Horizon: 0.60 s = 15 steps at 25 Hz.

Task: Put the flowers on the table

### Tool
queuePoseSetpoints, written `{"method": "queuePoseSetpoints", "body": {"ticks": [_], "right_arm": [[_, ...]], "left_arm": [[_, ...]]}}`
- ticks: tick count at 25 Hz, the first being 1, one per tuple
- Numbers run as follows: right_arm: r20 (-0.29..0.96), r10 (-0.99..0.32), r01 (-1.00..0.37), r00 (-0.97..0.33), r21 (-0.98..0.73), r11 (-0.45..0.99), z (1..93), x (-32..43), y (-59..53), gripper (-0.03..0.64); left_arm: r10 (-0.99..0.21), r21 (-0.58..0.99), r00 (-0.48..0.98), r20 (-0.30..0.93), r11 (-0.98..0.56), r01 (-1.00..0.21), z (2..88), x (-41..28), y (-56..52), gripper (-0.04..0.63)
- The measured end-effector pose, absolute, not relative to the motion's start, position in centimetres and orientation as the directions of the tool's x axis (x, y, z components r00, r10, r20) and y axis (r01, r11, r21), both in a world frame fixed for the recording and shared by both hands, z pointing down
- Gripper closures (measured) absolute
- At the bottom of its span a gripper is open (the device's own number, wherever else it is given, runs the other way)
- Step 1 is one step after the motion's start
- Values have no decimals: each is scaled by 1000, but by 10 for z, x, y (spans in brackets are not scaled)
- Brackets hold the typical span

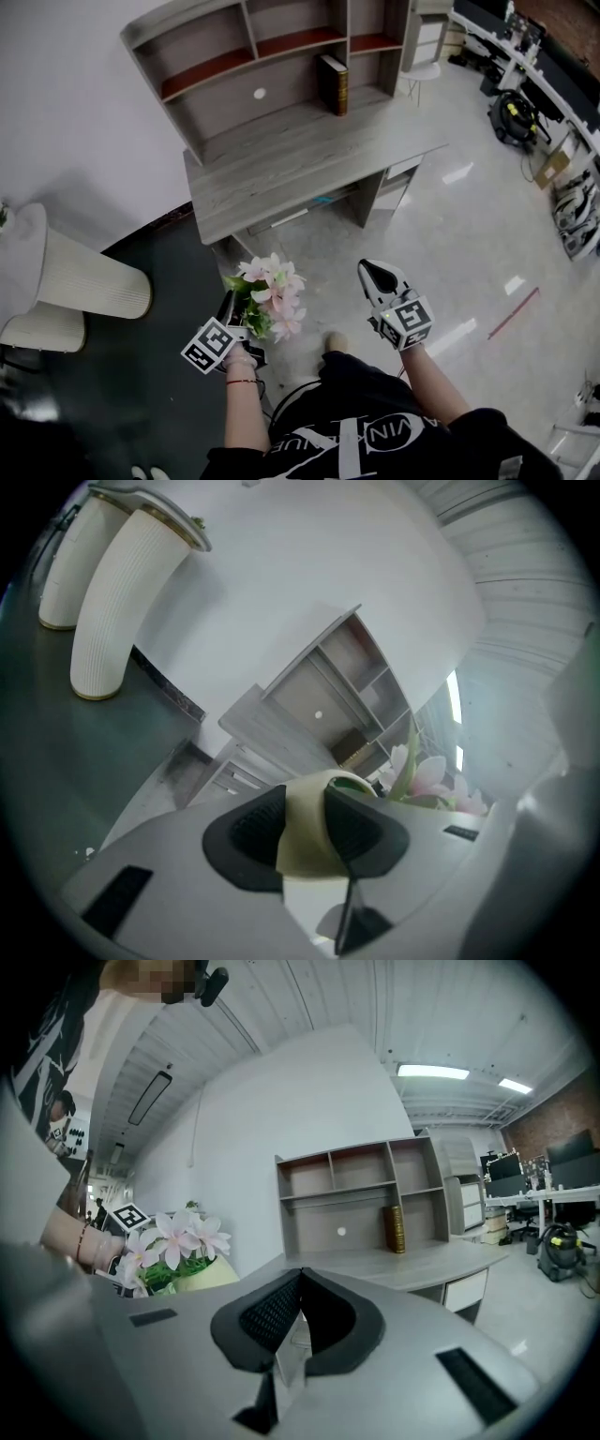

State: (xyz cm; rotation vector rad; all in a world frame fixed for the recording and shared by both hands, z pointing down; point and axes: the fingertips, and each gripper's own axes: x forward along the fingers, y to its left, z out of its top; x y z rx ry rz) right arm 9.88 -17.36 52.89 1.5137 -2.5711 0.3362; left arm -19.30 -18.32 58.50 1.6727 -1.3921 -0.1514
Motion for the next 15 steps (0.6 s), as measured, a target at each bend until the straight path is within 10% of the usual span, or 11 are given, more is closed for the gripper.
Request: {"method": "queuePoseSetpoints", "body": {"ticks": [15], "right_arm": [[227,-807,-838,-545,-129,530,520,94,-168,607]], "left_arm": [[-846,697,321,426,80,-713,561,-192,-179,466]]}}
